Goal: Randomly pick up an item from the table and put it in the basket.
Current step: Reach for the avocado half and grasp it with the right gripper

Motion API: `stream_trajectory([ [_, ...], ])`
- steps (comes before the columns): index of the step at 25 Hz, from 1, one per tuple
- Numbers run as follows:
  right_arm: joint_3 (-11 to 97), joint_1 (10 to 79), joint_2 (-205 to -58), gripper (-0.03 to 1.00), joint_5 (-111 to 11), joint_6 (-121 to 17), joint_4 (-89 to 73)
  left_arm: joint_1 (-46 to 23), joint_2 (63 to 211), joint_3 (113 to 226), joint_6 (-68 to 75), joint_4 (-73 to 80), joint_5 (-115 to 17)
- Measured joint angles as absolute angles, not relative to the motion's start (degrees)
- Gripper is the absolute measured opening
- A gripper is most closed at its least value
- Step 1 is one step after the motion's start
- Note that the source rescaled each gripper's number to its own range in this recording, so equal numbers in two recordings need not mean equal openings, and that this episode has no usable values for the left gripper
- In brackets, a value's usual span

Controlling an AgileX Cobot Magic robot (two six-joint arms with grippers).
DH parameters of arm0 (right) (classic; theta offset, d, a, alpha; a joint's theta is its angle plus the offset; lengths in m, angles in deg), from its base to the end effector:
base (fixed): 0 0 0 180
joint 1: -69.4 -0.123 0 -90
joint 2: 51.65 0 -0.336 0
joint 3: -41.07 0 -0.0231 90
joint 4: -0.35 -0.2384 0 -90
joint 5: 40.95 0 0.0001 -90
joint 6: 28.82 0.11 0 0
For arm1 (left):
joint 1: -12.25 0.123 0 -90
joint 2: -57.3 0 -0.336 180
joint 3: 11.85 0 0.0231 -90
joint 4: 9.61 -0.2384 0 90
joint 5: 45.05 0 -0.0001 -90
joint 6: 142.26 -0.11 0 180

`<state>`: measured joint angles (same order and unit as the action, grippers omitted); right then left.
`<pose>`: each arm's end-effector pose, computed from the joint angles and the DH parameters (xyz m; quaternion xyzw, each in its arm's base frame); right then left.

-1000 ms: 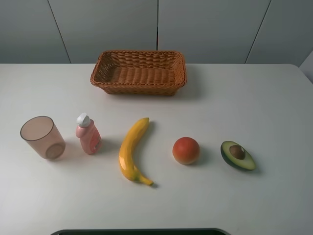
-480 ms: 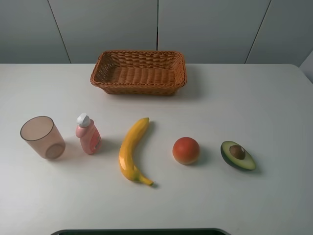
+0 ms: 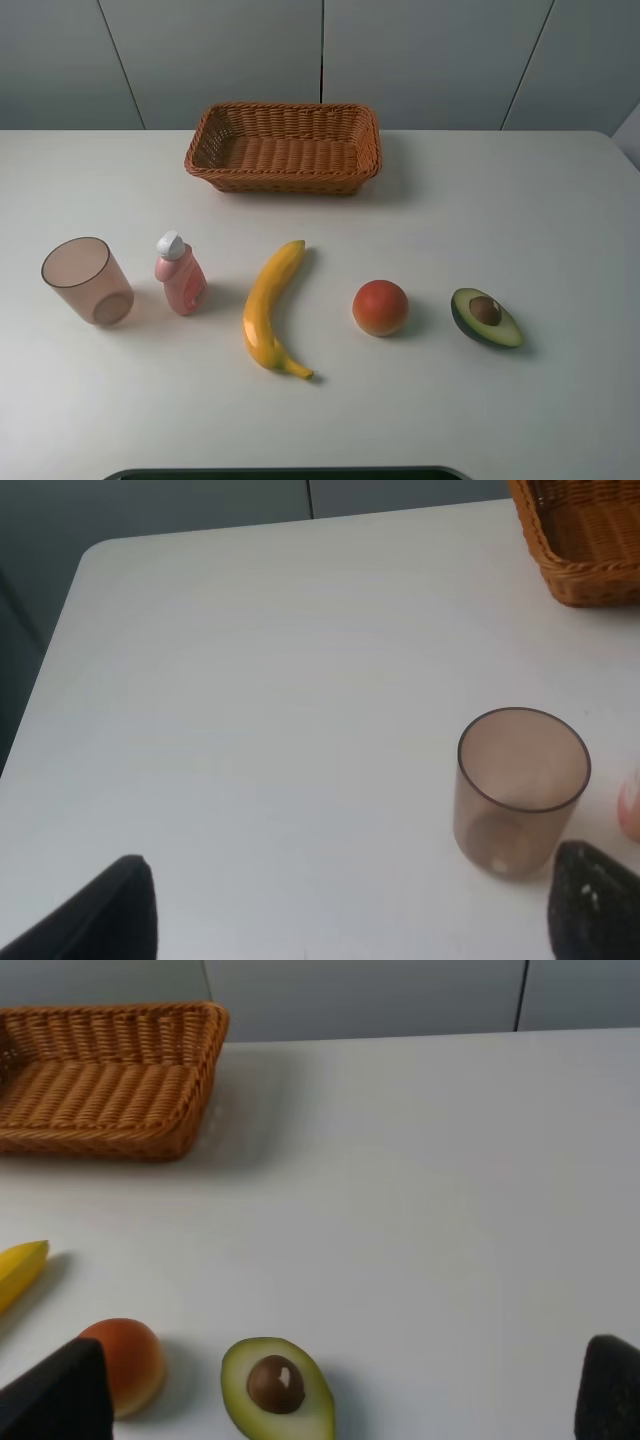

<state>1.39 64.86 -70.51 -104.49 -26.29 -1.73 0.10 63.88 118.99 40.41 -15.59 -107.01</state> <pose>-0.0337 0.0009 0.3173 -0.0161 0.8747 0.0479 0.4821 -0.0494 0.0210 0.2640 0.0678 0.8520 -0.0150 0.5190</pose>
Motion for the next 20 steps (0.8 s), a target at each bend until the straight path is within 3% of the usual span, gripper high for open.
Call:
stream_trajectory([
  [8,13.99,64.86,-99.32,1.0,-104.49,-33.32,-0.9,0.1,63.88,118.99,40.41,-15.59,-107.01],
  [20,14.76,64.74,-130.66,1.0,-103.99,-58.7,-10.91,0.1,63.88,118.99,40.41,-15.59,-107.01],
])
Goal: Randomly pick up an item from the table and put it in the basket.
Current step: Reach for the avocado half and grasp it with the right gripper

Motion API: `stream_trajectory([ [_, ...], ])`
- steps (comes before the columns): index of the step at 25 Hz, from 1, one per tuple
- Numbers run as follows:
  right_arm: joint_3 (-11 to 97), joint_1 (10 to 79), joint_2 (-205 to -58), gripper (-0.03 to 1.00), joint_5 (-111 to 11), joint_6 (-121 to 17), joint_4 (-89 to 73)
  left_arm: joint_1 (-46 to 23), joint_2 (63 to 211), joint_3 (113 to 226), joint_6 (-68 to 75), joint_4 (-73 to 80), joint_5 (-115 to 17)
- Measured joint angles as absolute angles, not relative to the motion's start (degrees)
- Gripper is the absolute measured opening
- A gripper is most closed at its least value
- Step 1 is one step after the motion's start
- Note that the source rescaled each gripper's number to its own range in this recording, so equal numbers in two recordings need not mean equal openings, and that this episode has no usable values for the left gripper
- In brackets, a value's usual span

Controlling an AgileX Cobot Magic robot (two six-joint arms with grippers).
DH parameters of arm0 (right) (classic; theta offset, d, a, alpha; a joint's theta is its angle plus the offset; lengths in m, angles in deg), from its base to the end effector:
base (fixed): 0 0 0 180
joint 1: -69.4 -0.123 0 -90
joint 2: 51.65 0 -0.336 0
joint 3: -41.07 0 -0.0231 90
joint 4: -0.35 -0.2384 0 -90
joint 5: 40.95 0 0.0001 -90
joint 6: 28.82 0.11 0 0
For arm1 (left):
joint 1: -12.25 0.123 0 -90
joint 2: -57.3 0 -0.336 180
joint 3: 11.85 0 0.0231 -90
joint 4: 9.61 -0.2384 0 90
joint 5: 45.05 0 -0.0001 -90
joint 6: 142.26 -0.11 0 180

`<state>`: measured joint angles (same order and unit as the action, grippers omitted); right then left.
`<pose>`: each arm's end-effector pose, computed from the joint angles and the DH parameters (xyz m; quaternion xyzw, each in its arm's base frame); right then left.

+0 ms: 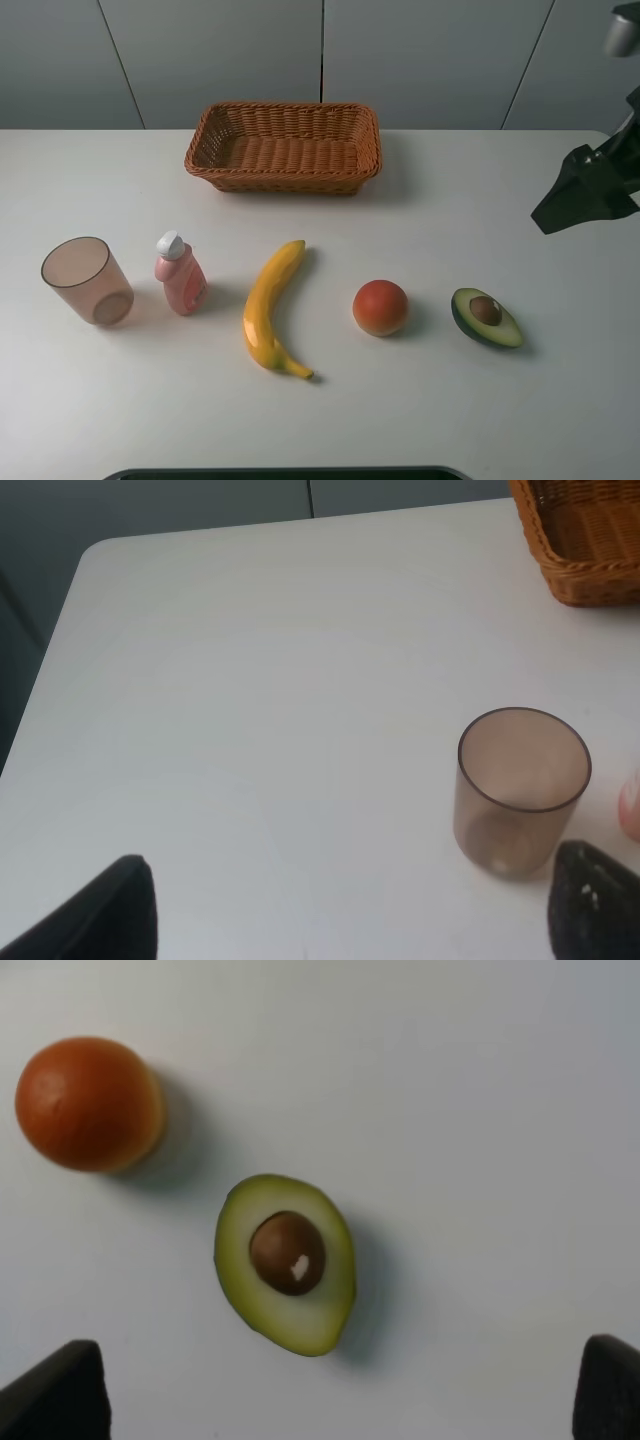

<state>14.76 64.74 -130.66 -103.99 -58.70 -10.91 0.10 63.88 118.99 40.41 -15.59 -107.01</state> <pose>0.1924 0.0349 0.3062 -0.2601 0.9559 0.0673 0.1185 -0.0494 0.0210 0.2640 0.0678 0.8520 -0.0150 0.5190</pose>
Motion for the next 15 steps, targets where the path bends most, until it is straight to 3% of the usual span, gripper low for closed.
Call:
stream_trajectory([
  [9,10.91,56.95,-147.07,1.0,-95.28,-62.83,-11.24,0.1,63.88,118.99,40.31,-15.59,-107.01],
  [15,7.31,55.8,-153.25,1.0,-87.2,-62.95,-11.37,0.1,63.88,118.99,40.31,-15.59,-107.01],
])
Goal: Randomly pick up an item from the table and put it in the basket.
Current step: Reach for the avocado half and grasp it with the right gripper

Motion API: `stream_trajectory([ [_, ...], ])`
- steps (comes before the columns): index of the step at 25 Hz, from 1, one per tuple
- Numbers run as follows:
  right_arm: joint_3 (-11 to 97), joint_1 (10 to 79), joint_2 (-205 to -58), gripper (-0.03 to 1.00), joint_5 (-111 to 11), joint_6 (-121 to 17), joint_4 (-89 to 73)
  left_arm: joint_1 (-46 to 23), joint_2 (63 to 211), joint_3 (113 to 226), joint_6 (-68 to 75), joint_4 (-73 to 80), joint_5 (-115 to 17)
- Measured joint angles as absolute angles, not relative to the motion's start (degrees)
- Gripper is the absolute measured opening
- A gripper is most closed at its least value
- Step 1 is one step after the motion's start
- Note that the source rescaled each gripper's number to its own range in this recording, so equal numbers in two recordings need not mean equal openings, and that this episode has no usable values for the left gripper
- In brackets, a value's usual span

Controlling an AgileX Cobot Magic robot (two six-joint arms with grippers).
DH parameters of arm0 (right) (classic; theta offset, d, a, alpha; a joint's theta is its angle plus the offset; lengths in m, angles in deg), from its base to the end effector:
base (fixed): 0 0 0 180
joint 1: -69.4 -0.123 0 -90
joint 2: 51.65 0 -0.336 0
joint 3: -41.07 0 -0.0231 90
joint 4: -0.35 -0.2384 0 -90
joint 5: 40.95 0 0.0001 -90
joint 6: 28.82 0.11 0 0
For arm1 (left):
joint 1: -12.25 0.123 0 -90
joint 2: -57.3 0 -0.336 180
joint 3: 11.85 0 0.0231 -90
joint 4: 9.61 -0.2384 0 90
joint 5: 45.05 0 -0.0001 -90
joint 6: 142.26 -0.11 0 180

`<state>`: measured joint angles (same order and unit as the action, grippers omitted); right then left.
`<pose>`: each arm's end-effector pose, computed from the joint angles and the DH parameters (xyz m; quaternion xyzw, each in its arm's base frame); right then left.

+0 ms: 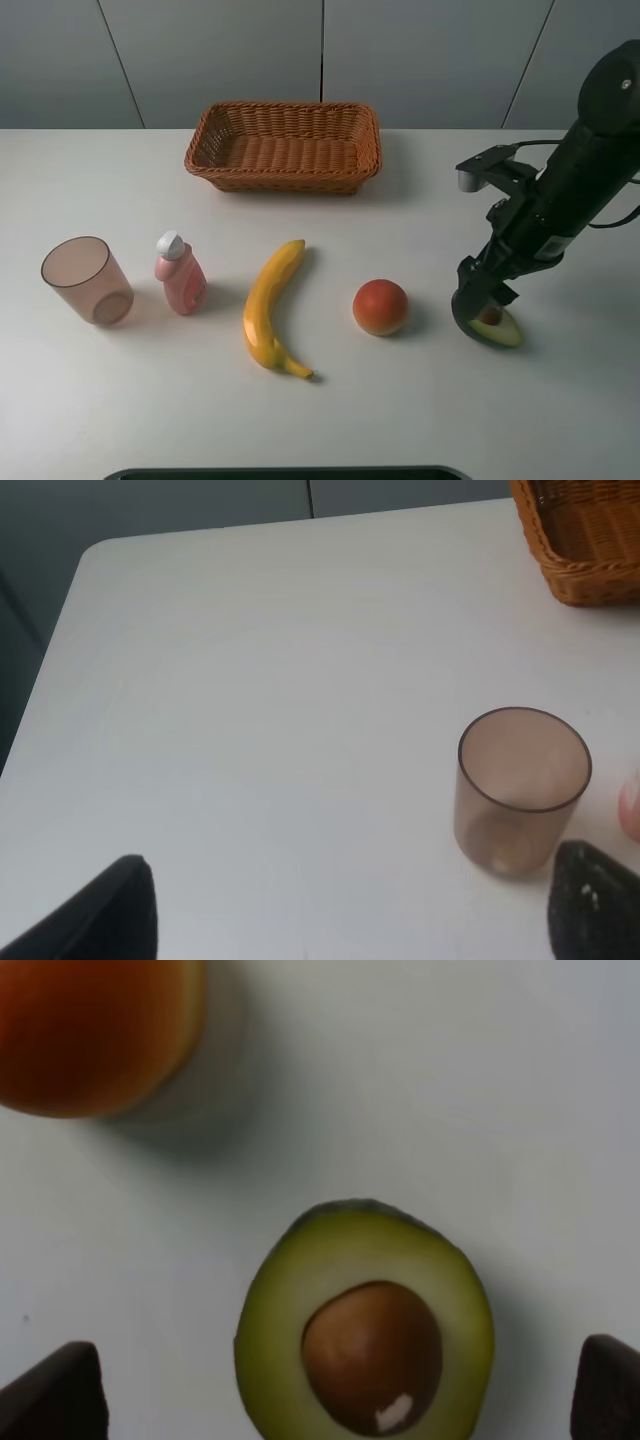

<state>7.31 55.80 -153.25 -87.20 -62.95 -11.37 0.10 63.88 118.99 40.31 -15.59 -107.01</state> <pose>0.2387 0.0744 0.1899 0.3369 -0.9386 -0.0741 0.0008 -0.0494 0.0210 0.2640 0.0685 0.8519 -0.0145 0.5190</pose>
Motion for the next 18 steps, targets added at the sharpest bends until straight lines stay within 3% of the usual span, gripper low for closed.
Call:
stream_trajectory([
  [6,3.59,55.8,-154.19,1.0,-79.5,-62.95,-11.24,0.1,63.88,118.99,40.31,-15.59,-107.01],
  [18,2.09,55.8,-158.64,1.0,-76.8,-62.35,-11.24,0.1,63.88,118.99,40.31,-15.59,-107.01],
])
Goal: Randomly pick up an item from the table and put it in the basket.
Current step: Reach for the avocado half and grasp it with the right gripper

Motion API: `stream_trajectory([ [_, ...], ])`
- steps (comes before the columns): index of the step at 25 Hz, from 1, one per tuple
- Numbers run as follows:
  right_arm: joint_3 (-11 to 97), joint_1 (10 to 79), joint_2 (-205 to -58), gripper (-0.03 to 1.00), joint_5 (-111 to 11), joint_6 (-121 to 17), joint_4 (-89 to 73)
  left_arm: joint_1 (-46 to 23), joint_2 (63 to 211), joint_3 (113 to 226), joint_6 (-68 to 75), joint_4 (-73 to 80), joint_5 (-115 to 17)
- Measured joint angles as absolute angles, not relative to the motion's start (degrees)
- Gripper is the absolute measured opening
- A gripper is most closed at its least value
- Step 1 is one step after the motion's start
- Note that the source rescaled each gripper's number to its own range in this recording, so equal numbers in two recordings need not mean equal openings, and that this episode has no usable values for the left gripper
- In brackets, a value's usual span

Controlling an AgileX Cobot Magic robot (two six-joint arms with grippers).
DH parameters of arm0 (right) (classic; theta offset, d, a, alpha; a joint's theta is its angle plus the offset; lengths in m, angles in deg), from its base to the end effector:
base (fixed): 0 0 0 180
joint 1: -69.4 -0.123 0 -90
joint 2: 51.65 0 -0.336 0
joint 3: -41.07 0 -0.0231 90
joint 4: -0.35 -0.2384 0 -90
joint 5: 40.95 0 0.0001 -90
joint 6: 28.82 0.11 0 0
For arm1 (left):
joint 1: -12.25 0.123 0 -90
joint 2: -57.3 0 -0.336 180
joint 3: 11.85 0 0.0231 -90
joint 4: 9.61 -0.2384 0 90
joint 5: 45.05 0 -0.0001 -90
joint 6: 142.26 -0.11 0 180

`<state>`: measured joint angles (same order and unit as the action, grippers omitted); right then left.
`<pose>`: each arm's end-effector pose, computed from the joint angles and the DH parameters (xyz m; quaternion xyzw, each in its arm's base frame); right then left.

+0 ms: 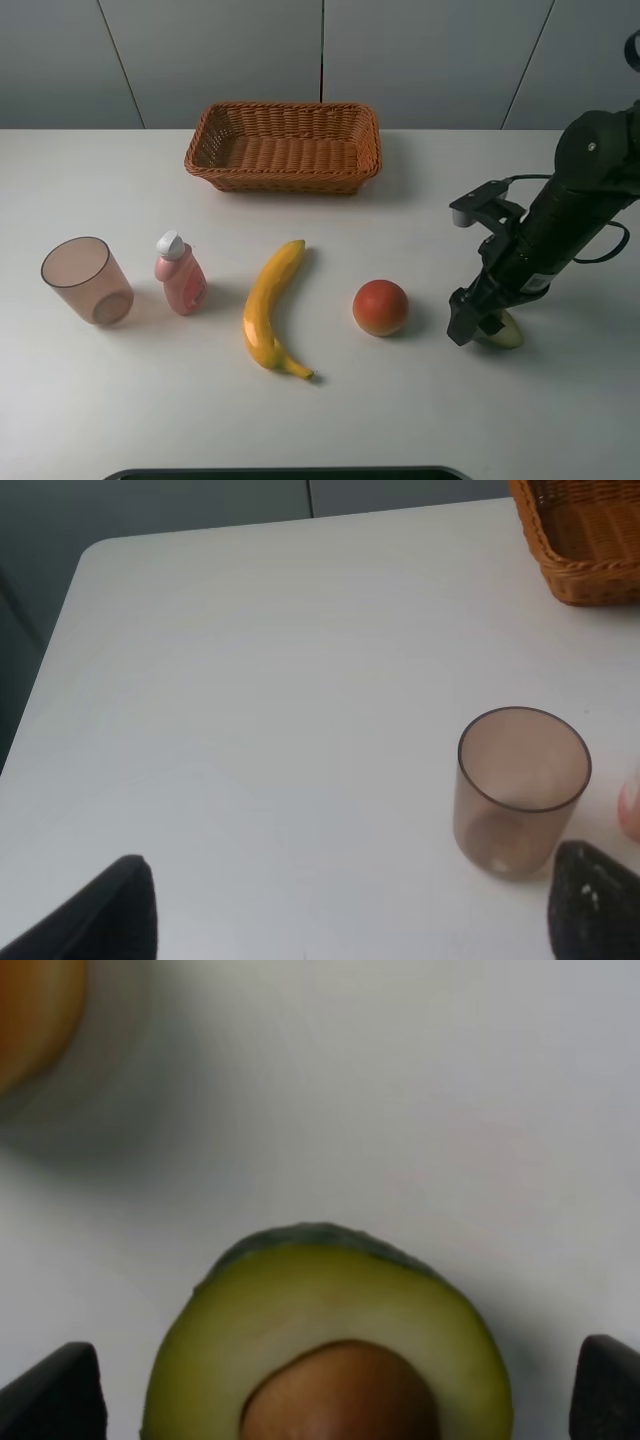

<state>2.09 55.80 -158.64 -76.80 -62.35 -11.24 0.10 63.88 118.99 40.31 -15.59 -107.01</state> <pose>0.2382 0.0710 0.1505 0.3218 -0.9449 -0.0597 0.0056 -0.0494 0.0210 0.2640 0.0685 0.8519 -0.0145 0.5190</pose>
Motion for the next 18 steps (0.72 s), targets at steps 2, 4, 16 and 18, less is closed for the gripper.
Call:
stream_trajectory([
  [2,1.95,55.8,-158.89,1.0,-76.52,-62.2,-11.24,0.1,63.88,118.99,40.31,-15.59,-107.01],
  [4,1.95,55.8,-158.89,1.0,-76.35,-62.04,-11.24,0.1,63.88,118.99,40.31,-15.59,-107.01],
  [16,1.95,55.8,-158.89,0.03,-76.25,-60.93,-11.24,0.1,63.88,118.99,40.31,-15.59,-107.01],
  [18,1.95,55.8,-158.89,0.0,-76.25,-60.8,-11.24,0.1,63.88,118.99,40.31,-15.59,-107.01],
])
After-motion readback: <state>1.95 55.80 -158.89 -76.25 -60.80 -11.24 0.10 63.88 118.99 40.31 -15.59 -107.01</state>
